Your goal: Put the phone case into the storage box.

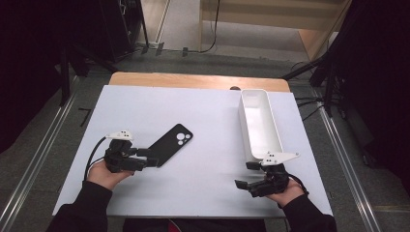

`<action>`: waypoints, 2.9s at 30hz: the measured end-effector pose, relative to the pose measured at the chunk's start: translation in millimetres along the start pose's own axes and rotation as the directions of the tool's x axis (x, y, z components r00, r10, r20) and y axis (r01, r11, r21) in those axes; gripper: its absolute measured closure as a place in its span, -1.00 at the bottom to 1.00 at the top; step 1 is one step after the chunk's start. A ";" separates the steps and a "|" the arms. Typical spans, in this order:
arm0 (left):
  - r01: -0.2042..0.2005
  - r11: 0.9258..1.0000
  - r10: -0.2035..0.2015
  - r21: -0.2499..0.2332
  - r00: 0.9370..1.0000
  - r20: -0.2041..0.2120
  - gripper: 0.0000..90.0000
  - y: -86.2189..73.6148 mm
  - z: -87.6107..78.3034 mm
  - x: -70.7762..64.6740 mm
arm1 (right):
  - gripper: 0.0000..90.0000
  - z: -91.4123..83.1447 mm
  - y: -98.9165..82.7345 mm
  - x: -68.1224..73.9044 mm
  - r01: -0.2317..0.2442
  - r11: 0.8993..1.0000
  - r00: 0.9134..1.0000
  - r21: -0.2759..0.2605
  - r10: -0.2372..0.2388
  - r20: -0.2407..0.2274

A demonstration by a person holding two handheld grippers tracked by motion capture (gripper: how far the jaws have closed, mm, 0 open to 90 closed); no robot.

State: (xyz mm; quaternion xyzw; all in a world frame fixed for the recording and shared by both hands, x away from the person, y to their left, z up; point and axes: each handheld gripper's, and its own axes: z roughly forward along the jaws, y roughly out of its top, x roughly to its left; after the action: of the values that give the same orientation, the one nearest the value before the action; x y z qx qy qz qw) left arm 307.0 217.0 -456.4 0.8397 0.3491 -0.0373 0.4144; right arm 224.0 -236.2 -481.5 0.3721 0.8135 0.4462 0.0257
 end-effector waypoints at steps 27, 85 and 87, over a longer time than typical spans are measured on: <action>-0.055 0.998 0.054 0.022 0.998 0.033 -0.28 -16.3 -9.3 -18.8 | -0.70 -0.1 -0.1 0.2 -0.006 1.000 1.000 0.003 0.006 0.001; -0.081 0.994 0.067 -0.069 0.980 -0.185 -0.33 56.1 32.9 13.8 | -0.70 -2.1 -4.0 0.5 -0.022 1.000 1.000 0.009 0.022 0.004; -0.087 0.994 0.074 -0.067 0.982 -0.177 -0.33 58.7 35.2 14.2 | -0.70 -2.0 -4.0 0.4 -0.021 1.000 1.000 0.010 0.021 0.005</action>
State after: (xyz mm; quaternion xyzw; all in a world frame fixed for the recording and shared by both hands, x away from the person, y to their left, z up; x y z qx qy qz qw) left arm 361.9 175.2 -445.1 0.8370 0.3510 0.0660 0.4146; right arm 220.6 -238.6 -483.2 0.3818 0.8117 0.4415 0.0211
